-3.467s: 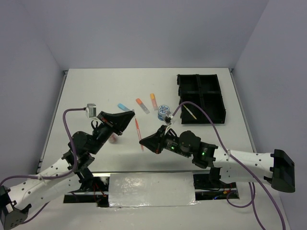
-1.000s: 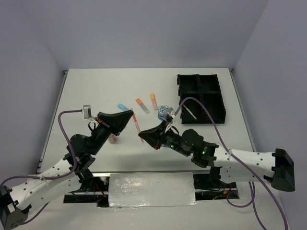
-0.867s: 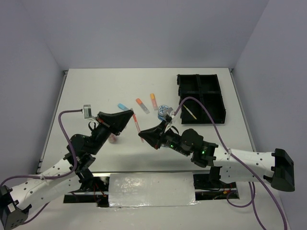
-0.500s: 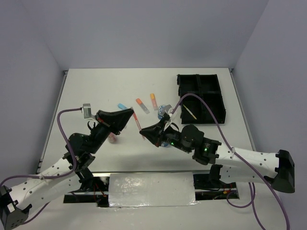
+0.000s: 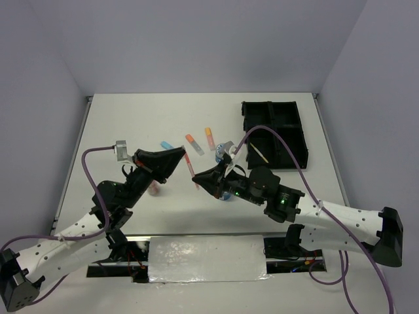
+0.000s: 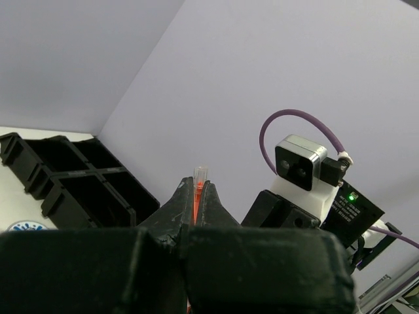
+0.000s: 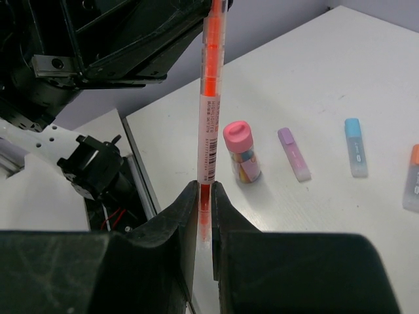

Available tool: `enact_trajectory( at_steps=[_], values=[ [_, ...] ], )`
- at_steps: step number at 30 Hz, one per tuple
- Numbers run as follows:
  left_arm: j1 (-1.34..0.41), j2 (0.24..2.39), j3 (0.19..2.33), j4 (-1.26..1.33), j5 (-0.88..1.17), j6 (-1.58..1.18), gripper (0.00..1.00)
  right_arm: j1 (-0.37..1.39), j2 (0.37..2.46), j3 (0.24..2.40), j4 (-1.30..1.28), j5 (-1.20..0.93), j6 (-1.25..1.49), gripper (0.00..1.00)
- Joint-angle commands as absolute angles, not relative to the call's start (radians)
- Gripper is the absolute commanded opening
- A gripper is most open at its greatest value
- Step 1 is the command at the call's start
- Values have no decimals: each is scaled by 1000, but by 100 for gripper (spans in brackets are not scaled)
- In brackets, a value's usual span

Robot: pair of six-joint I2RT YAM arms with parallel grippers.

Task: Sort the stationery into containers
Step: Close the pen cap on the pen.

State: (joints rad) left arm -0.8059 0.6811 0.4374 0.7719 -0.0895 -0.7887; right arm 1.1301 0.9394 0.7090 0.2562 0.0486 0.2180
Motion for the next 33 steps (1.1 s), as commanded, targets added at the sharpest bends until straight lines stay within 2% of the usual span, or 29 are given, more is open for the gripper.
enact_trajectory(
  at_steps=[1,18,22,23,24,25,26,27,28,33],
  values=[
    [-819,709,380,638,28,-779,0,1100,897,848,497,48,187,0],
    [-819,772,328,704,69,-787,0,1052,934,969,477,-52,196,0],
    [-819,741,377,611,32,-772,0,1051,960,976,419,-51,178,0],
    [-819,729,394,536,17,-761,5,1051,966,962,411,-48,175,0],
    [-819,698,437,493,-35,-755,25,1051,977,947,397,-38,173,0],
    [-819,683,458,450,-66,-750,33,1051,980,912,396,-35,176,0],
    [-819,664,509,361,-101,-741,48,1051,983,890,394,-22,181,0],
    [-818,628,538,321,-167,-736,94,1051,986,868,394,-17,187,0],
    [-819,611,569,280,-199,-732,99,1051,988,830,393,-12,193,0],
    [-819,532,837,34,-333,-672,99,1014,1041,790,321,142,212,0]
  ],
)
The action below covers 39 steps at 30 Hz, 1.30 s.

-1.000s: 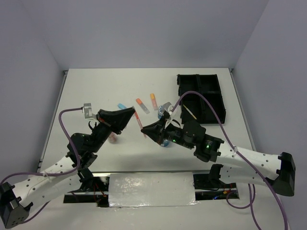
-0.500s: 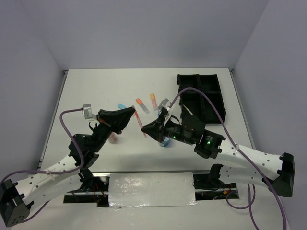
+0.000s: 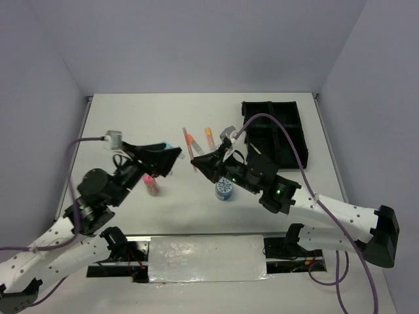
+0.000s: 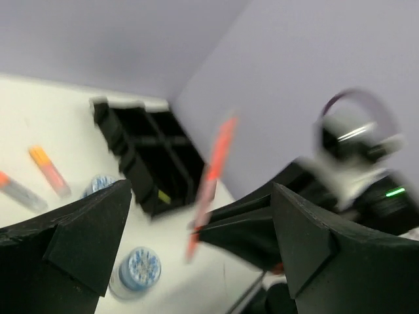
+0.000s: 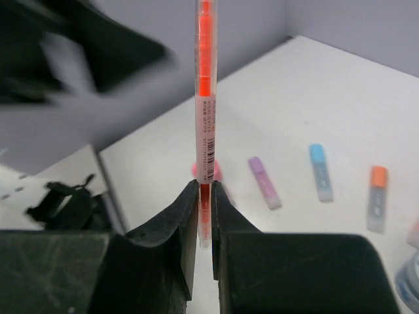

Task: Sort the stationery into containers
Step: Close the pen cap on the pen, then place the pen in the storage box.

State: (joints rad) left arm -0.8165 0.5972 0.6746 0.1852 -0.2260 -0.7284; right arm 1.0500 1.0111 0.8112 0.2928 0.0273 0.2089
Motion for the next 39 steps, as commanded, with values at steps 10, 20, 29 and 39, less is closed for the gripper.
enact_trajectory(
  at_steps=[10,20,29,39],
  values=[
    [-819,637,1241,-809,-715,-647,99,553,1208,1025,-231,408,201,0],
    [-819,473,922,-692,-568,-459,99,358,1430,1106,-292,387,-109,0],
    [-816,456,884,-653,-491,-422,99,339,1319,825,-49,106,-431,0],
    [-816,460,879,-650,-483,-420,99,334,1440,818,-20,241,-454,0]
  ],
)
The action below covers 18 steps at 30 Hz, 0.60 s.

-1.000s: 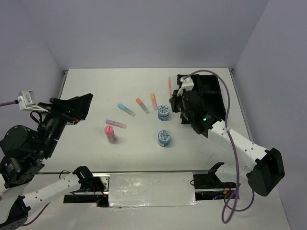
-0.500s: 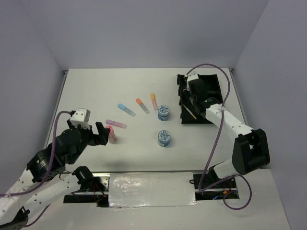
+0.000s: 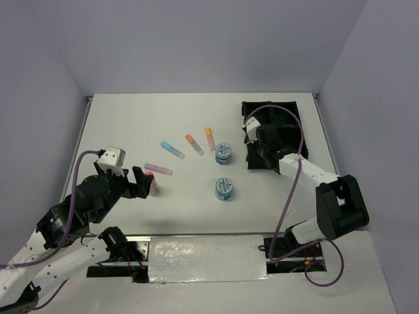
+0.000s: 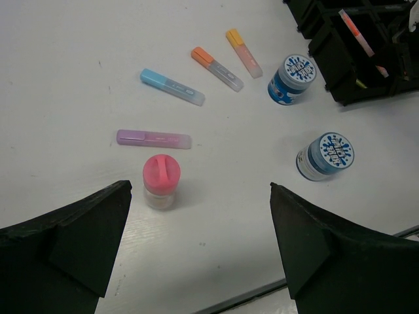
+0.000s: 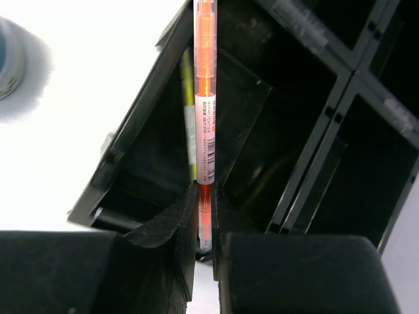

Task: Sort the stationery into containers
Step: Place the pen in the storage box.

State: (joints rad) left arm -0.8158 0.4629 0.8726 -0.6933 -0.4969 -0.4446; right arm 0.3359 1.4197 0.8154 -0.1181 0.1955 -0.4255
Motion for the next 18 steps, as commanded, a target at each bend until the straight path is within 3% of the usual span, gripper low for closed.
enact_trajectory(
  at_steps=[1,13,16,17,18],
  values=[
    [-816,459,880,-650,-483,-420,99,330,1448,821,-18,259,-462,0],
    [-818,445,876,-644,-471,-413,99,307,1503,822,-28,325,-407,0],
    [-818,439,876,-643,-469,-411,99,308,1514,834,-49,310,-396,11],
    [-818,437,876,-643,-471,-411,99,310,1516,836,-54,305,-396,23],
    [-818,436,874,-644,-472,-413,99,311,1514,836,-57,299,-397,24]
  ],
)
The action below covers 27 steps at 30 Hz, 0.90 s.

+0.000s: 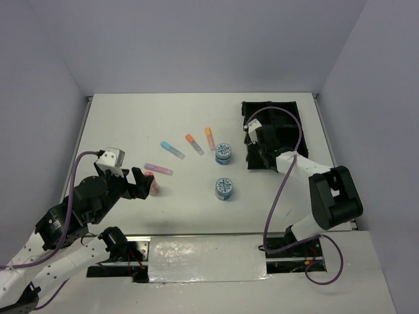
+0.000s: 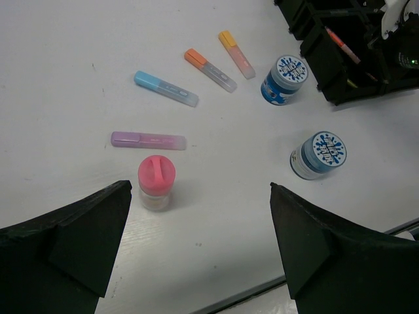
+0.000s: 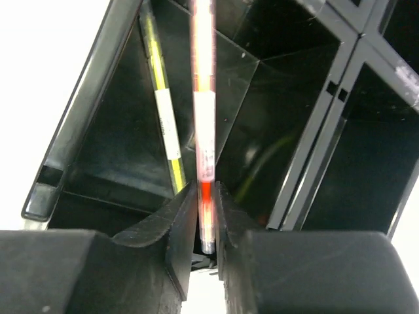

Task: Sort the stationery into containers
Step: Place the pen in the storage box.

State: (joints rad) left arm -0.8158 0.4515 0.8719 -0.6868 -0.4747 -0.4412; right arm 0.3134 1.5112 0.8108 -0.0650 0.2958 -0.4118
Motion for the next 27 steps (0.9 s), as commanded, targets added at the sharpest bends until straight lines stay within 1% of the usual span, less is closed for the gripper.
enact_trajectory(
  at_steps=[1,3,4,6,7,8,9,11,15,18,22,25,27],
  values=[
    [-816,436,876,-643,-472,-413,99,310,1514,835,-60,281,-399,25],
    [-818,434,874,-644,-472,-413,99,310,1509,839,-67,276,-396,52],
    [-819,434,876,-644,-474,-413,99,308,1508,842,-75,267,-396,58],
    [-818,439,876,-644,-474,-414,99,311,1488,856,-90,256,-384,59],
    [-818,440,876,-646,-476,-414,99,310,1477,861,-97,226,-377,74],
    [-818,442,877,-646,-477,-414,99,311,1462,864,-97,209,-373,81],
    [-818,442,876,-646,-480,-416,99,311,1436,868,-101,195,-361,93],
    [-818,448,879,-650,-495,-422,99,311,1411,896,-126,178,-332,100],
    [-818,460,887,-663,-531,-436,99,324,1292,928,-132,137,-246,100],
    [-816,466,893,-681,-580,-457,99,341,1227,980,-184,130,-146,100],
    [-818,471,897,-692,-606,-474,99,351,1206,1064,-332,199,-36,100],
    [-812,474,905,-703,-630,-486,99,380,1210,1127,-388,151,50,100],
    [-792,472,910,-721,-673,-498,99,451,1210,1140,-349,92,66,100]
  ],
)
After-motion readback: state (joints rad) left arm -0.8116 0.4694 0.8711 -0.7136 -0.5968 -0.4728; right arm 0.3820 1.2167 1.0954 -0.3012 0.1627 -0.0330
